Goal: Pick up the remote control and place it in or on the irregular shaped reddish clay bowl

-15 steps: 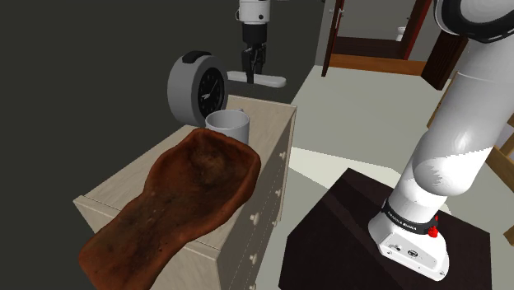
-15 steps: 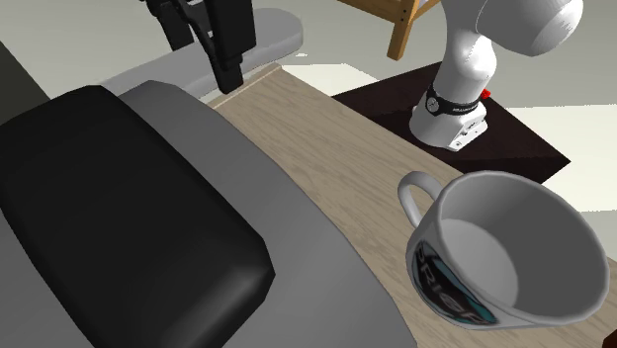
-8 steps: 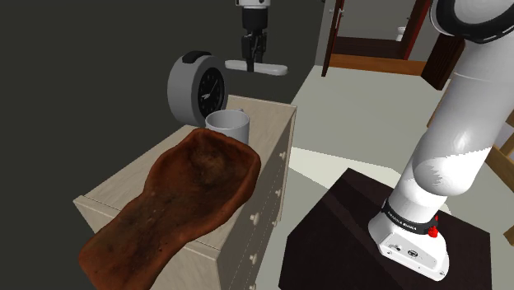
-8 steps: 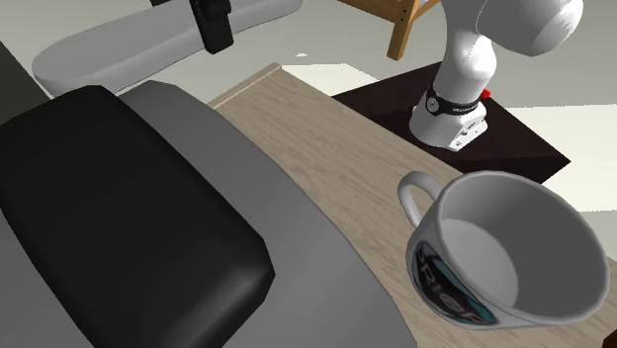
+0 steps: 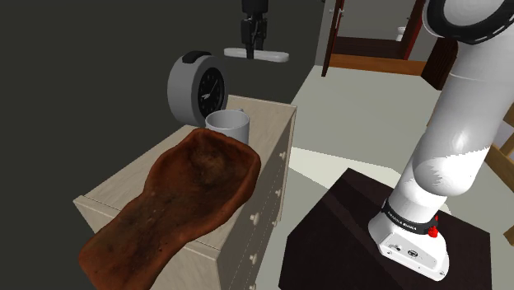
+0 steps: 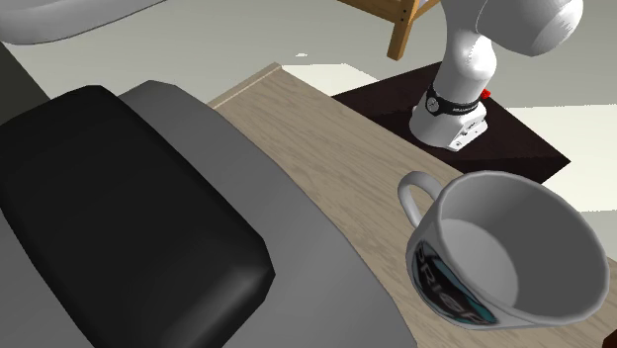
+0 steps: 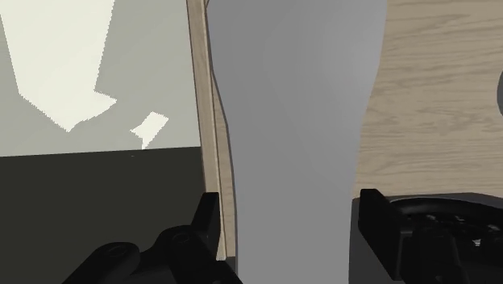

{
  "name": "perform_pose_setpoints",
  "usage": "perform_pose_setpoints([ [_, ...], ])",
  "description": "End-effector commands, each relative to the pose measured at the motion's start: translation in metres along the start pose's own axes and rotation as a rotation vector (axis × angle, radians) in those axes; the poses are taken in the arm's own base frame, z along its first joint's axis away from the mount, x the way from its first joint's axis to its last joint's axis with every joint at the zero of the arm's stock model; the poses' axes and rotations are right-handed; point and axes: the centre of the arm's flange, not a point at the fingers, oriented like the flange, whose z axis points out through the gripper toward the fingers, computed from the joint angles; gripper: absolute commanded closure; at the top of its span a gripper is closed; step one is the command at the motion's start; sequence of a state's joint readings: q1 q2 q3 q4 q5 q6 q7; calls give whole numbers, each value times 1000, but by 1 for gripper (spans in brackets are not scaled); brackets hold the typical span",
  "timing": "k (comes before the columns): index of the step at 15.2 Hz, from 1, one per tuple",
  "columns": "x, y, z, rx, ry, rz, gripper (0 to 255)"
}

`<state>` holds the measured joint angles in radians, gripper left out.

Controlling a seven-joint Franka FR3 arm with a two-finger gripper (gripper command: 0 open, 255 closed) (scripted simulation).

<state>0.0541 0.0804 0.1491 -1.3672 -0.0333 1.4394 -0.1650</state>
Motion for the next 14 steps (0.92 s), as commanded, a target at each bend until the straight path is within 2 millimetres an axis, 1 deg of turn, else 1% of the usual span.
perform_pose_setpoints([
  [1, -3, -12, -5, 0, 0, 0, 255],
  [14, -32, -181, -10, 0, 0, 0, 255],
])
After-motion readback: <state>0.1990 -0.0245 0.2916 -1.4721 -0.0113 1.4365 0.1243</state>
